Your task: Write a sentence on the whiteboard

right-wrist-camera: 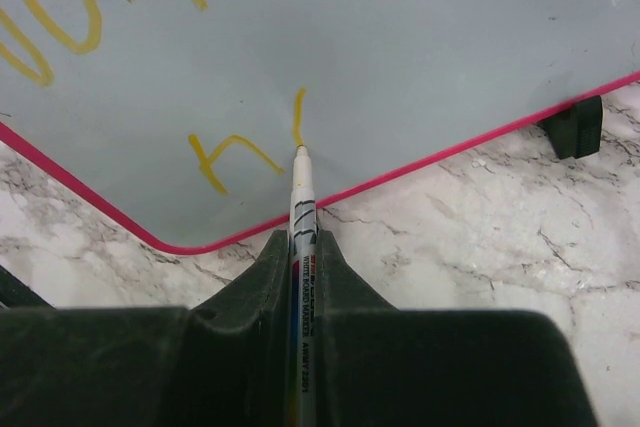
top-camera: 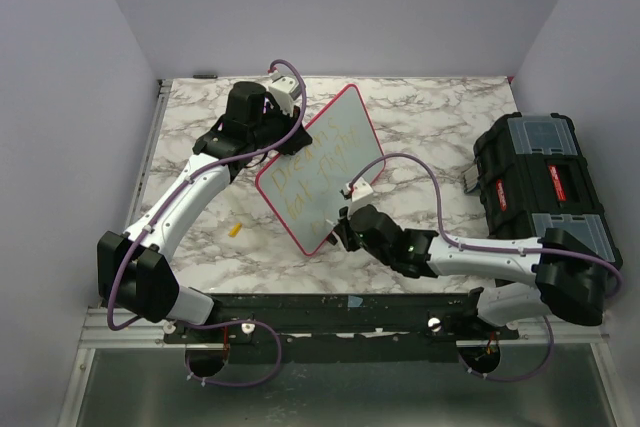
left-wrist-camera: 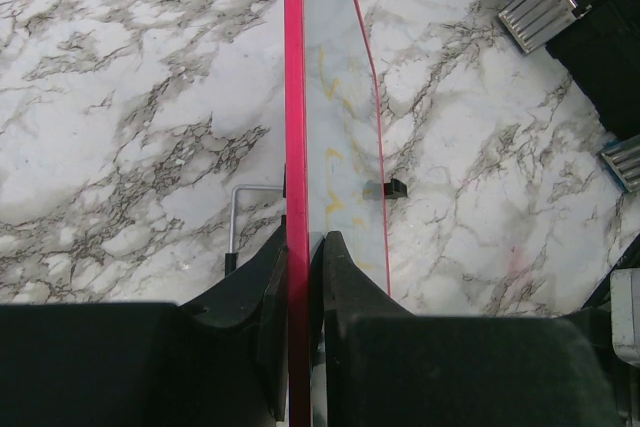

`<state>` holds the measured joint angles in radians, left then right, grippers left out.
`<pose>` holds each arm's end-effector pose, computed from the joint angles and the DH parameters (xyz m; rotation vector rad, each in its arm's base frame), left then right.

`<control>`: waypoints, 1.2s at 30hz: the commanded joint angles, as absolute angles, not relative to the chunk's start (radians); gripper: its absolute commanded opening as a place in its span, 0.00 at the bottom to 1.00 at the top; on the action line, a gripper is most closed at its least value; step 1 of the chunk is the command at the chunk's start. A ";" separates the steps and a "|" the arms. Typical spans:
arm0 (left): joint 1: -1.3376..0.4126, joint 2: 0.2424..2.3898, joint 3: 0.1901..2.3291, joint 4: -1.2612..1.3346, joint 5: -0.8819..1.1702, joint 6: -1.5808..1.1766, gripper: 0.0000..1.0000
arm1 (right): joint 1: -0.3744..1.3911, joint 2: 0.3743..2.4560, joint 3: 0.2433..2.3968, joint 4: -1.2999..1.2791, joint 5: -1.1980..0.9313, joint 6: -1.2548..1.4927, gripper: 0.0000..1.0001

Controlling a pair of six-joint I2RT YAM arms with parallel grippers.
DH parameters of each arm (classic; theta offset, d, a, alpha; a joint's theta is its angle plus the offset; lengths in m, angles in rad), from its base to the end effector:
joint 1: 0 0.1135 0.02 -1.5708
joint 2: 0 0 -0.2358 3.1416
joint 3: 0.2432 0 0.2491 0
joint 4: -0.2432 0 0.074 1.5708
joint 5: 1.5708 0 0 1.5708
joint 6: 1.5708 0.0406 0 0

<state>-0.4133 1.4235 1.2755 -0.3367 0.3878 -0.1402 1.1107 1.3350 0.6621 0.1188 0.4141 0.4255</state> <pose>0.2980 -0.1474 0.3184 0.5284 2.0310 -0.7374 0.1416 0.2489 0.1805 -0.4734 2.0580 0.4951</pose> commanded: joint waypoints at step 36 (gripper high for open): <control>-0.431 1.462 1.235 -0.401 0.329 -0.014 0.00 | 1.109 1.400 0.793 0.074 0.393 0.355 0.01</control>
